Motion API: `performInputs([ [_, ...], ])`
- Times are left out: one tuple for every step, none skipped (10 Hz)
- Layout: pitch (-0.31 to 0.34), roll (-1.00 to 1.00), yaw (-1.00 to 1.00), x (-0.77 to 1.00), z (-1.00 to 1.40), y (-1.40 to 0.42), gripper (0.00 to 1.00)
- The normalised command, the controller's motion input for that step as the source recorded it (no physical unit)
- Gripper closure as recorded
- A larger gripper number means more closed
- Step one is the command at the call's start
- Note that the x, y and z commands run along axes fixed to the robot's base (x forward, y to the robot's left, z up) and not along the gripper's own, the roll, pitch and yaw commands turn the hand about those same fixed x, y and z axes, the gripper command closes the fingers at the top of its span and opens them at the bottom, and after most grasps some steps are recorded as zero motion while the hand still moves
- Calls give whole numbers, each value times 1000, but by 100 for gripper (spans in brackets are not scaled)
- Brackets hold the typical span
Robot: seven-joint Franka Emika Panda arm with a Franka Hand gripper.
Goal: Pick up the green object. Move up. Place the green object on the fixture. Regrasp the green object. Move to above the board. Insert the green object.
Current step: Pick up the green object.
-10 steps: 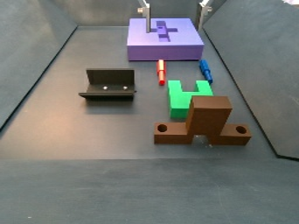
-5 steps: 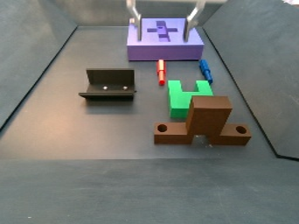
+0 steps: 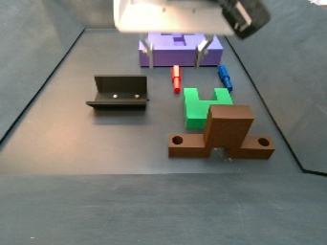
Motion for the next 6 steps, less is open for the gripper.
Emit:
performInputs([
  [-87, -140, 0, 0, -774, -223, 0],
  [-70, -136, 0, 0, -774, -194, 0],
  [-71, -156, 0, -77, -709, -126, 0],
  [-83, -164, 0, -151, -657, -106, 0],
  [-83, -171, 0, -257, -594, -31, 0],
  [-84, -184, 0, -394, -423, 0, 0],
])
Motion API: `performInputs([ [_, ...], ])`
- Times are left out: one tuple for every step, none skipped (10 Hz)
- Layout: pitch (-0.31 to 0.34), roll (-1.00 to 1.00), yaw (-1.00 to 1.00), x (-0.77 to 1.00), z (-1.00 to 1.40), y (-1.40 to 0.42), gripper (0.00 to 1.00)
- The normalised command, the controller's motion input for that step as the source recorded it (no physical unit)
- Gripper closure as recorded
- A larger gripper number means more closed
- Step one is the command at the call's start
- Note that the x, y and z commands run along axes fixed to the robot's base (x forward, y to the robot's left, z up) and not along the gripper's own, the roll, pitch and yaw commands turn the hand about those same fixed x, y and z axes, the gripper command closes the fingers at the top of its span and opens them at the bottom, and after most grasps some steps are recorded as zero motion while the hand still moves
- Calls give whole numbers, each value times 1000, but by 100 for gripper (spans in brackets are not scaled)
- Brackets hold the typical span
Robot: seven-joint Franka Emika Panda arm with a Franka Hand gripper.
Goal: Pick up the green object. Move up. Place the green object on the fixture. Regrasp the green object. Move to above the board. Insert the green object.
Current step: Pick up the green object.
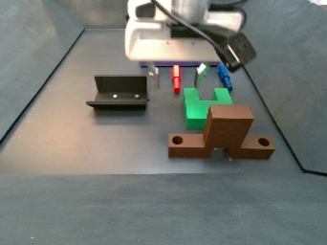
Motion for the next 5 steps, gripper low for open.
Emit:
performInputs([
  [-53, -177, 0, -343, -186, 0, 0],
  [-53, -113, 0, -249, -206, 0, 0],
  [-101, -66, 0, -194, -280, 0, 0],
  [-81, -49, 0, -86, -349, 0, 0],
  [-44, -21, 0, 0, -411, 91, 0],
])
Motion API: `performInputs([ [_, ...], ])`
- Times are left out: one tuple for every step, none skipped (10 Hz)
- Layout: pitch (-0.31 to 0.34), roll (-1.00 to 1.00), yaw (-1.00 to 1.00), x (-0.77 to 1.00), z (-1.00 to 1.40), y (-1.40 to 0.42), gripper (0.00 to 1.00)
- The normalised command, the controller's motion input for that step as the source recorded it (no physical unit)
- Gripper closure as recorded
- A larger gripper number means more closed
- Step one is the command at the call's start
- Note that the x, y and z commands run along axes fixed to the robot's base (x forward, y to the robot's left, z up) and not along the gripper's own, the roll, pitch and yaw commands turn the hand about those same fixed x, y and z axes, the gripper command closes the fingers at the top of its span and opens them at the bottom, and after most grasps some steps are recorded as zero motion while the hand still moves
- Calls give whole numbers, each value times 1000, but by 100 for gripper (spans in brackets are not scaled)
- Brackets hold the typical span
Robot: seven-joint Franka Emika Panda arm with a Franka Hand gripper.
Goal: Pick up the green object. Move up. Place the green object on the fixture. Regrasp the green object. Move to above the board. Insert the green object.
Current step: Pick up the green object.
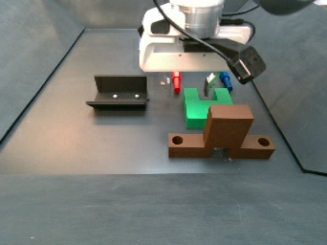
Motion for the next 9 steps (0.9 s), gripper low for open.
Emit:
performInputs([
  [-14, -49, 0, 0, -300, 174, 0],
  [0, -154, -37, 0, 0, 243, 0],
  [20, -113, -100, -14, 0, 174, 0],
  [0, 0, -49, 0, 0, 0, 0],
  [0, 0, 0, 31, 0, 0, 0],
  [17, 0, 0, 63, 0, 0, 0],
  [0, 0, 0, 0, 0, 0, 0],
  [0, 0, 0, 0, 0, 0, 100],
  [0, 0, 0, 0, 0, 0, 100],
])
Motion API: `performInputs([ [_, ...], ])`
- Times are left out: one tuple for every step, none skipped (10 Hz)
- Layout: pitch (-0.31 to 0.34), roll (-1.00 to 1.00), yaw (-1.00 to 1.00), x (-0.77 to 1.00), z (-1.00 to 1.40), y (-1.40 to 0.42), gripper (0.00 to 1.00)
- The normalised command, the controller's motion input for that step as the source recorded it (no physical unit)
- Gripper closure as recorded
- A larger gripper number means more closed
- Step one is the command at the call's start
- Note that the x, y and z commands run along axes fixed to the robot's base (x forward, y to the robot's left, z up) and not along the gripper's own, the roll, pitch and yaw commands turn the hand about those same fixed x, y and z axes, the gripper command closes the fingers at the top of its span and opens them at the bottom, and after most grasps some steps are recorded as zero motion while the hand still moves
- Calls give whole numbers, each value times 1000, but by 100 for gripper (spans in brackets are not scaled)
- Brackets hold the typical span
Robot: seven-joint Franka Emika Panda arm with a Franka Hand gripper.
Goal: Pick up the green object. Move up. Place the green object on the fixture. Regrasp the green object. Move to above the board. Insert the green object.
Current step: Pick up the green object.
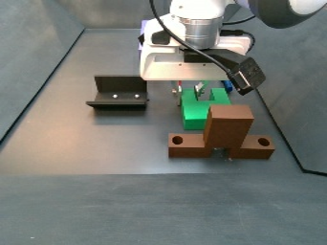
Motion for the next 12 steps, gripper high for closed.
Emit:
performInputs([
  [0, 0, 0, 0, 0, 0, 100],
  [0, 0, 0, 0, 0, 0, 100],
  [0, 0, 0, 0, 0, 0, 100],
  [0, 0, 0, 0, 0, 0, 100],
  [0, 0, 0, 0, 0, 0, 100],
  [0, 0, 0, 0, 0, 0, 100],
  [0, 0, 0, 0, 0, 0, 100],
  [0, 0, 0, 0, 0, 0, 100],
  [0, 0, 0, 0, 0, 0, 100],
  [0, 0, 0, 0, 0, 0, 100],
  [0, 0, 0, 0, 0, 0, 100],
  [0, 0, 0, 0, 0, 0, 100],
])
